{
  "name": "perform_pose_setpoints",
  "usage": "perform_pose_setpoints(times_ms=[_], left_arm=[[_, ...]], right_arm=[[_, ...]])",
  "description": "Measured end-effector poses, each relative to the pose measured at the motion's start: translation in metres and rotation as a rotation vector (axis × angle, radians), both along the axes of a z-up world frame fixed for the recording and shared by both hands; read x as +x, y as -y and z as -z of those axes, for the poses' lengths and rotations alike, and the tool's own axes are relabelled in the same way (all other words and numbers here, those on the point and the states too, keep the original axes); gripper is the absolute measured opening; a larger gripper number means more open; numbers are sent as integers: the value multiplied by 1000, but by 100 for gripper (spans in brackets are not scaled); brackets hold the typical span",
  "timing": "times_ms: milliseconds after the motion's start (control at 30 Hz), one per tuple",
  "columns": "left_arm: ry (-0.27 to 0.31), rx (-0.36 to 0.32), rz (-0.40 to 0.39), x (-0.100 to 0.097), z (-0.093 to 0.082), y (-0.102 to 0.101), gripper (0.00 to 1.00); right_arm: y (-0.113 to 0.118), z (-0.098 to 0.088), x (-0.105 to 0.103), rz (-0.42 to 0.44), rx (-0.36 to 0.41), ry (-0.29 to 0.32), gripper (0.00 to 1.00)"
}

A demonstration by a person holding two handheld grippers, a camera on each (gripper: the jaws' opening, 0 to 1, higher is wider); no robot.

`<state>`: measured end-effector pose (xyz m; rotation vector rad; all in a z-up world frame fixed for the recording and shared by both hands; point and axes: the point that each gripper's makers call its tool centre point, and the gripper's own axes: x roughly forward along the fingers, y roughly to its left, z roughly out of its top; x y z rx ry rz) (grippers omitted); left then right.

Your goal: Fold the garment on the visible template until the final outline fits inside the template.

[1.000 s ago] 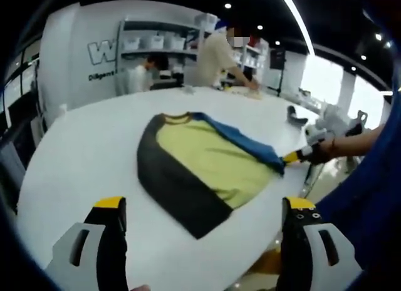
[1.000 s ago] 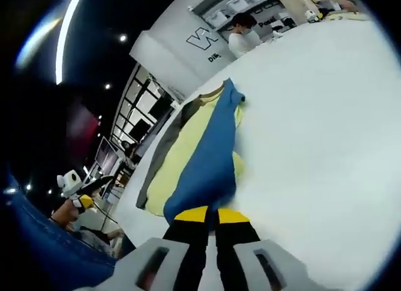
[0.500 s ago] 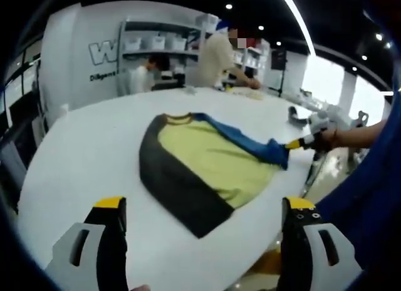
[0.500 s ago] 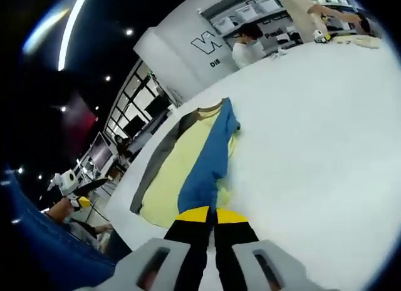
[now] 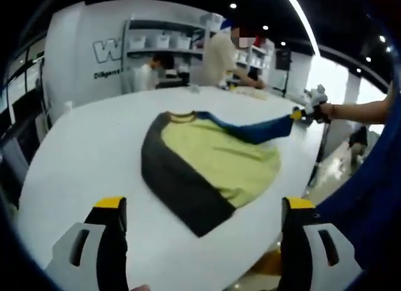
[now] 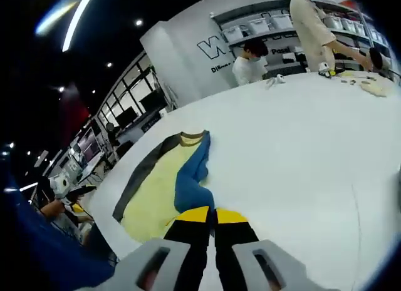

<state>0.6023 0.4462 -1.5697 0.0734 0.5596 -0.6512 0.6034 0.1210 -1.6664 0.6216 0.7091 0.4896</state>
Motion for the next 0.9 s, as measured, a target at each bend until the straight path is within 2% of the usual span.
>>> perform_pose_setpoints(times_ms=[100,133,167,233,300,333,367,433,533,700,767,833,900], left_arm=[[0,4,-2,0,0,-1,98],[0,2,-1,0,0,-1,98],[0,4,-3,0,0,-2,98],[1,3,-5,0,0,-2,98],[0,2,-8,-1,1,-2,98],[0,2,-11,-1,2,-2,98],[-1,1,-16,-1,2,-3,98],[-4,4,-22,-1,4,-3,98],[-7,6,-33,-1,5,-3,98],[-12,13,-64,2,6,-1,98],[-14,12,-72,3,6,1,98],[-16,15,-90,5,6,4,98],[-16,17,-101,7,7,4,98]], right_arm=[[6,-10,4,-20,-16,17,0],[12,-20,7,-32,-39,37,0],[26,-26,10,-33,-96,52,0],[36,-34,13,-28,-98,58,0],[69,-59,27,-27,-140,86,0],[73,-61,29,-29,-150,88,0],[89,-70,38,-36,-201,97,0],[100,-77,46,-44,-214,105,0],[135,-99,77,-45,-269,130,0],[155,-108,97,-31,-294,144,0],[174,-115,113,-21,-321,153,0],[183,-124,123,3,-335,159,0],[199,-124,134,19,-357,155,0]])
